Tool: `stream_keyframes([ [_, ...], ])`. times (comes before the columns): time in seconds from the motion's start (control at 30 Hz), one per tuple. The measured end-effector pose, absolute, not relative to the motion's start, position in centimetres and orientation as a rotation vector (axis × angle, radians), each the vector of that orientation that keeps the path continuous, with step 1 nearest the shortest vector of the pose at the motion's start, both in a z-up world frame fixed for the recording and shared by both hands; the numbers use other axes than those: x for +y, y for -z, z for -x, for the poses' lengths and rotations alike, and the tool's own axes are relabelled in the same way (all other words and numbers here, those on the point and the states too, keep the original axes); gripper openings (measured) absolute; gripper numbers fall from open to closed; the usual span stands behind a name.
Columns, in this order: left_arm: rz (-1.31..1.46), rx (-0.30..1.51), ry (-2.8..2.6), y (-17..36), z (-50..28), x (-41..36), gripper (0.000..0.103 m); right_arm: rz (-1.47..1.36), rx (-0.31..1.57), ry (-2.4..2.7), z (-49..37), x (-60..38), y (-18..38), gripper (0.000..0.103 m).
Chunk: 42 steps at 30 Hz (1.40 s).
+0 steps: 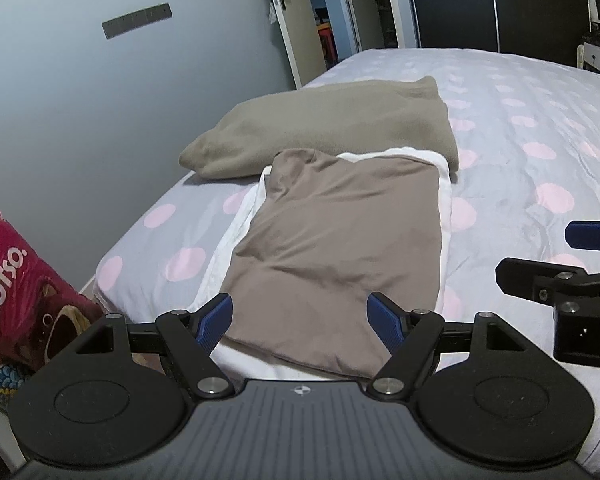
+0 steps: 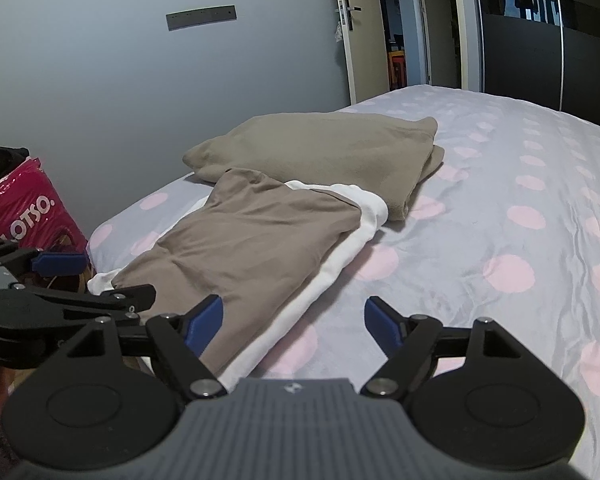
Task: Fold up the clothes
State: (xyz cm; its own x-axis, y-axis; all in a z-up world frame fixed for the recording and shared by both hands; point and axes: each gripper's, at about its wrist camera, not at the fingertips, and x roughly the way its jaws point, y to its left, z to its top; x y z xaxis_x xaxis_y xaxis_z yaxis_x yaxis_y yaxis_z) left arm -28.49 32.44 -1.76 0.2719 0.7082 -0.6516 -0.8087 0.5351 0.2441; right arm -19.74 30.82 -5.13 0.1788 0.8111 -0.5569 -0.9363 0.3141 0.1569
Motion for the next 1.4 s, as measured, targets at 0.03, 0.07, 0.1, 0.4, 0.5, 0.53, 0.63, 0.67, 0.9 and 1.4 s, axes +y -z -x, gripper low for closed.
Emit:
stream_keyframes([
  [0.03,0.149,0.796,-1.026,1.8,28.5,32.5,0.073,0.24,0.616,-1.256,19.7,30.8,5.2,0.08],
  [0.07,0.151,0.796,-1.028,1.8,28.5,32.6,0.073,0.24,0.616,-1.261,19.8,30.8,5.2,0.08],
  [0.1,0.152,0.799,-1.029,1.8,28.4,32.7,0.073,0.241,0.616,-1.265,19.8,30.8,5.2,0.08],
  [0.4,0.162,0.813,-1.03,2.0,28.4,33.0,0.073,0.256,0.624,-1.276,19.9,31.1,5.5,0.081],
  [0.5,0.166,0.817,-1.031,2.0,28.4,33.0,0.073,0.263,0.628,-1.277,20.0,31.1,5.7,0.082],
  [0.53,0.166,0.819,-1.029,2.1,28.3,33.0,0.073,0.266,0.63,-1.276,20.0,31.1,5.7,0.082],
  [0.63,0.157,0.826,-1.021,2.1,28.2,32.8,0.073,0.274,0.634,-1.275,20.1,31.1,5.9,0.082],
  [0.67,0.157,0.827,-1.021,2.1,28.2,32.8,0.073,0.275,0.634,-1.274,20.1,31.1,5.9,0.082],
  [0.9,0.152,0.831,-1.011,2.2,28.0,32.7,0.073,0.28,0.636,-1.276,20.2,31.2,6.0,0.083],
  [1.4,0.15,0.827,-1.006,2.1,28.1,32.6,0.073,0.287,0.653,-1.278,20.2,31.2,6.3,0.084],
])
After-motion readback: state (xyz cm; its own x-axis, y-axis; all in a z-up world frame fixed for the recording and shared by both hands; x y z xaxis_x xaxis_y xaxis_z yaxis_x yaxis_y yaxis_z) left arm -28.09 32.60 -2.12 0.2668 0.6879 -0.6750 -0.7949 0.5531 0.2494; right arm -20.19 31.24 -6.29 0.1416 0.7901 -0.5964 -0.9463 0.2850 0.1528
